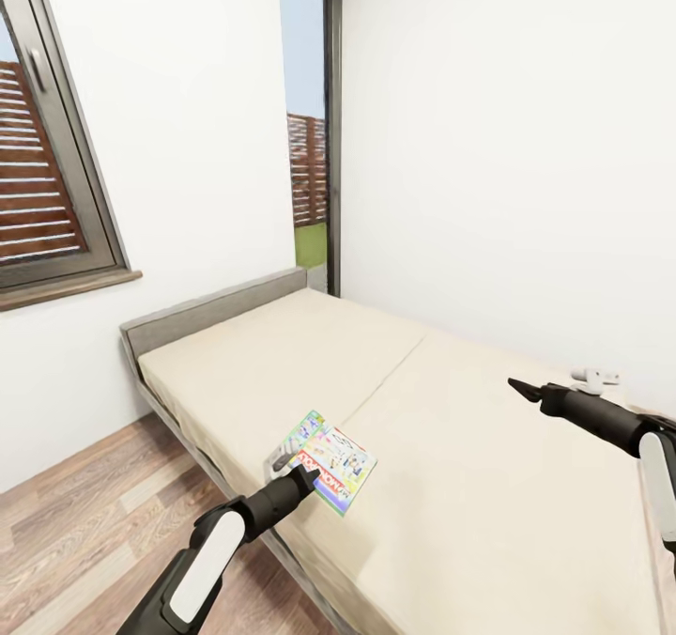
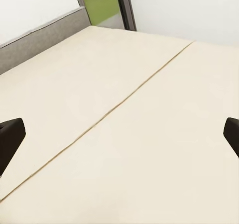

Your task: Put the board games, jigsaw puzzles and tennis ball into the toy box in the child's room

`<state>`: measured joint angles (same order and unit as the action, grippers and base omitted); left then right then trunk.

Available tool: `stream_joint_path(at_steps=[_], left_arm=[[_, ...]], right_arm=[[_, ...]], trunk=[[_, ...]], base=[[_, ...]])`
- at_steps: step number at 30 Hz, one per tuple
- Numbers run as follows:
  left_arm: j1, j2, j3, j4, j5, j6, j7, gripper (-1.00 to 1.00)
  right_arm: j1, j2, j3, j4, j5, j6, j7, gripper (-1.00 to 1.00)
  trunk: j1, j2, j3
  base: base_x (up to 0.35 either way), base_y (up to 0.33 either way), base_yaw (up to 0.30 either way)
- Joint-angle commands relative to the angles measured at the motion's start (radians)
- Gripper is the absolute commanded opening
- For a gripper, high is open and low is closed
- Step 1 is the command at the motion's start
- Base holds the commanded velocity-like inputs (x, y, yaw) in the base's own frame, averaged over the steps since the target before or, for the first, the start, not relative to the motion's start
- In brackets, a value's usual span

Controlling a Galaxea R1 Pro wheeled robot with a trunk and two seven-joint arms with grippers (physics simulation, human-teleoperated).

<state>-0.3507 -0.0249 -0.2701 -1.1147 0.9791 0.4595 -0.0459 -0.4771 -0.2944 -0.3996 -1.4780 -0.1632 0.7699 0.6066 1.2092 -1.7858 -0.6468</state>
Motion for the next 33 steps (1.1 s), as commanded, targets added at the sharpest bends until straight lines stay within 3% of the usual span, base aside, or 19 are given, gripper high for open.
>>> stream_joint_path(at_steps=[1,13,33], left_arm=[[0.000,0.000,0.001,-0.001,0.002,0.003,0.000,-1.00],[0.017,0.007,0.005,-0.025,0.001,0.000,-0.002,-1.00],[0.024,0.009,0.006,-0.029,0.004,0.001,-0.003,-1.00]], right_arm=[[-0.003,0.000,-0.002,-0.001,-0.005,0.012,0.000,1.00],[-0.011,0.004,-0.009,-0.005,-0.002,0.071,-0.008,1.00],[-0.005,0.008,-0.001,-0.011,-0.005,0.080,0.000,1.00]], trunk=[[-0.004,0.007,0.002],[-0.050,0.091,0.040],[-0.127,0.231,0.102]], base=[[0.000,0.000,0.000],[0.000,0.000,0.000],[0.000,0.000,0.000]])
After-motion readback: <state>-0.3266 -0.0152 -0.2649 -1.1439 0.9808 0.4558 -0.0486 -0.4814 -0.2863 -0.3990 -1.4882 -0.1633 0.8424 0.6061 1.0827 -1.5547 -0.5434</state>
